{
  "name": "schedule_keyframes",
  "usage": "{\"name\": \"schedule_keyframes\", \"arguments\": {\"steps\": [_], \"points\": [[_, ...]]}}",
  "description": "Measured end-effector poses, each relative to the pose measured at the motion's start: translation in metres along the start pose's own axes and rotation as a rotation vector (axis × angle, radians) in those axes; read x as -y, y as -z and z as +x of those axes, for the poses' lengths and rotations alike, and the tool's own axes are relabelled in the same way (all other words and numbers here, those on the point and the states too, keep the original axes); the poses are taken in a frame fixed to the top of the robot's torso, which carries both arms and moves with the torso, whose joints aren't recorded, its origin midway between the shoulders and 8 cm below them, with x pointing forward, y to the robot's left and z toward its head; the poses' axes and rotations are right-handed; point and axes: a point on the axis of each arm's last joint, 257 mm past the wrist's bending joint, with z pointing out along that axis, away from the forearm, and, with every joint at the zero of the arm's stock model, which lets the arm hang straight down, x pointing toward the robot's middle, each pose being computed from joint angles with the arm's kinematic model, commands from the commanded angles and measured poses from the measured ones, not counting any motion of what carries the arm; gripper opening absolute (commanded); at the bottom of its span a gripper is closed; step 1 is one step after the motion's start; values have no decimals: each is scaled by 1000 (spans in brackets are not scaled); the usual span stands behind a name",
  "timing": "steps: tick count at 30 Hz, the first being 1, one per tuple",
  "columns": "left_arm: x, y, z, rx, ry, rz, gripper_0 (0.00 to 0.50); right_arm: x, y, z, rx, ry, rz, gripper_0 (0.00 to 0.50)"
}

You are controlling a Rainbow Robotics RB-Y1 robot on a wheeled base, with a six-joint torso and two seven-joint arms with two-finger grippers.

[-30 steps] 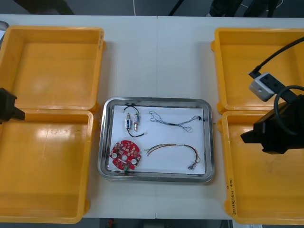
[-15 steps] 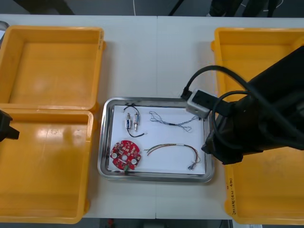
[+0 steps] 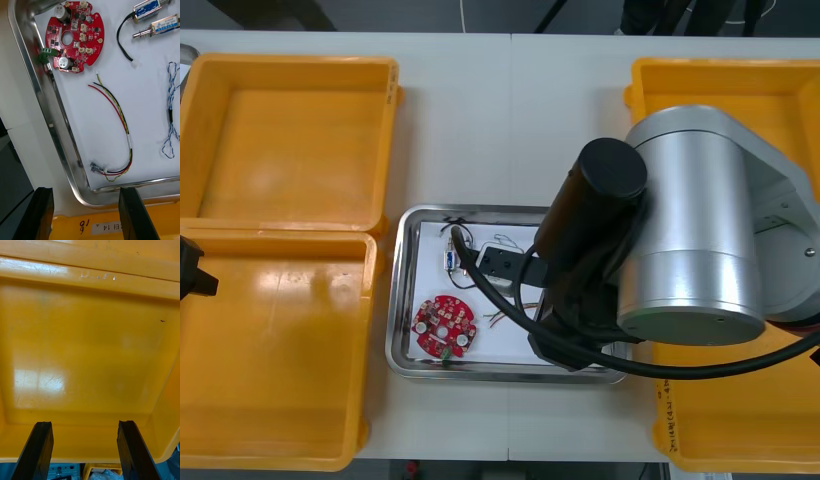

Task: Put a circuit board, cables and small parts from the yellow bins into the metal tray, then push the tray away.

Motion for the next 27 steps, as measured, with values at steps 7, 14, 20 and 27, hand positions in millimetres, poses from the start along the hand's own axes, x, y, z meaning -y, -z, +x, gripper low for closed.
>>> {"name": "schedule_keyframes", "arguments": {"steps": [7, 14, 20, 27], "points": [[0, 0, 0, 0, 0, 0, 500, -1, -26, 13, -92, 31, 35, 500], [0, 0, 0, 0, 0, 0, 500, -7, -50, 19, -154, 97, 82, 500], [0, 0, 0, 0, 0, 0, 500, -22, -67, 9, -151, 136, 92, 500], [0, 0, 0, 0, 0, 0, 500, -36, -84, -3, -137, 159, 81, 500]]}}
